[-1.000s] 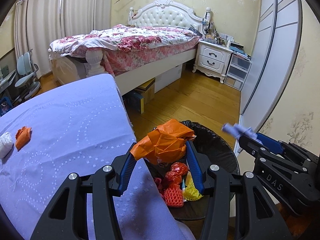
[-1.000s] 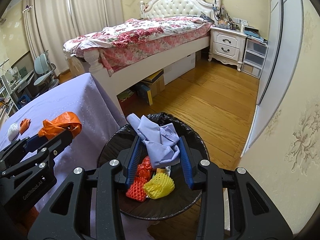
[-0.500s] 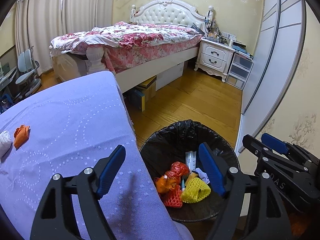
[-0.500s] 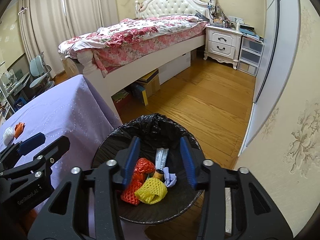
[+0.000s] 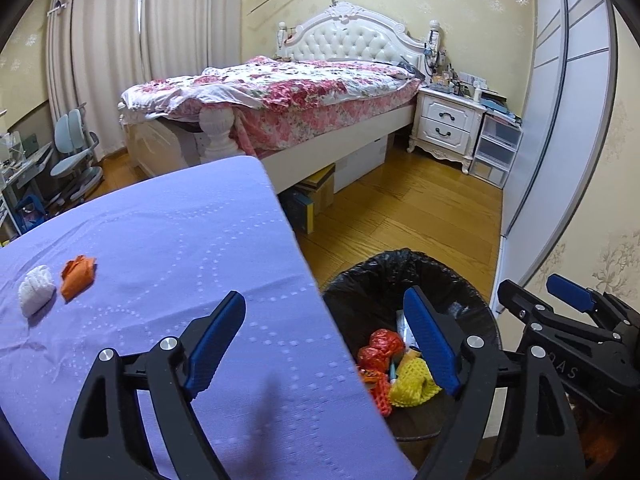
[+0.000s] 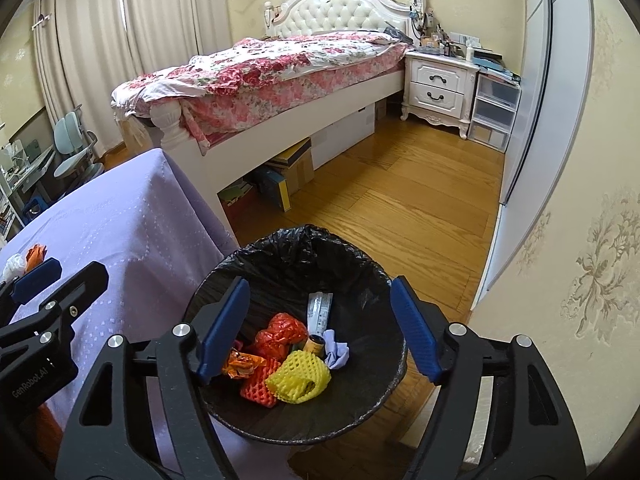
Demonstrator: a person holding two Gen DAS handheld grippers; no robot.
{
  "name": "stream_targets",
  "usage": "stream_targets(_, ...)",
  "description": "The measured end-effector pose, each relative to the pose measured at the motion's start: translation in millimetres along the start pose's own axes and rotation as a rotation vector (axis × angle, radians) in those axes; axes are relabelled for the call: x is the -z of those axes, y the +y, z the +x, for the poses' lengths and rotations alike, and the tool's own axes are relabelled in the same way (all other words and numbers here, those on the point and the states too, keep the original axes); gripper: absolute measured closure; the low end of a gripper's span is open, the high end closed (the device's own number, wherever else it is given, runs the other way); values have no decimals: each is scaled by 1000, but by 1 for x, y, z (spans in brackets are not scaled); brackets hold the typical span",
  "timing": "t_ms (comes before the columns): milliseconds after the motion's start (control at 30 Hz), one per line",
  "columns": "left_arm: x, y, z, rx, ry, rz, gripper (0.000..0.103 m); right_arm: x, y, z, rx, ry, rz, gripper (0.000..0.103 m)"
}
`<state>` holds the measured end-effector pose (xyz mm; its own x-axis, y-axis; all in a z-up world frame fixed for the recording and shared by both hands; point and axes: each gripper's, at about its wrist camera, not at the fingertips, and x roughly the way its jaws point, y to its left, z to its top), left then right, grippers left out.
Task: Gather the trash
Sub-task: 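Move both open tools back over the remaining trash on the table, then move both open tools toward the white wrapped roll and orange folded bag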
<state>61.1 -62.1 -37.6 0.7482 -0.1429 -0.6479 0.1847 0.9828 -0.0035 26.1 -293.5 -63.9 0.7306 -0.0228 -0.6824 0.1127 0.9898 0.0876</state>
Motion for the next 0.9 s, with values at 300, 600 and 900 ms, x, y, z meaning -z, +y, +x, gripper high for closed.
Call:
stream_targets(300, 19, 64, -14, -135, 25, -55, 22, 1, 47, -5, -90, 14, -58, 31)
stream_targets(600, 43, 160, -37, -296, 52, -199, 22, 8, 132, -5, -220, 60, -198, 31)
stream_targets(900, 64, 234, -50, -418, 117, -289, 22, 16, 221, 4, -316, 122, -312, 31)
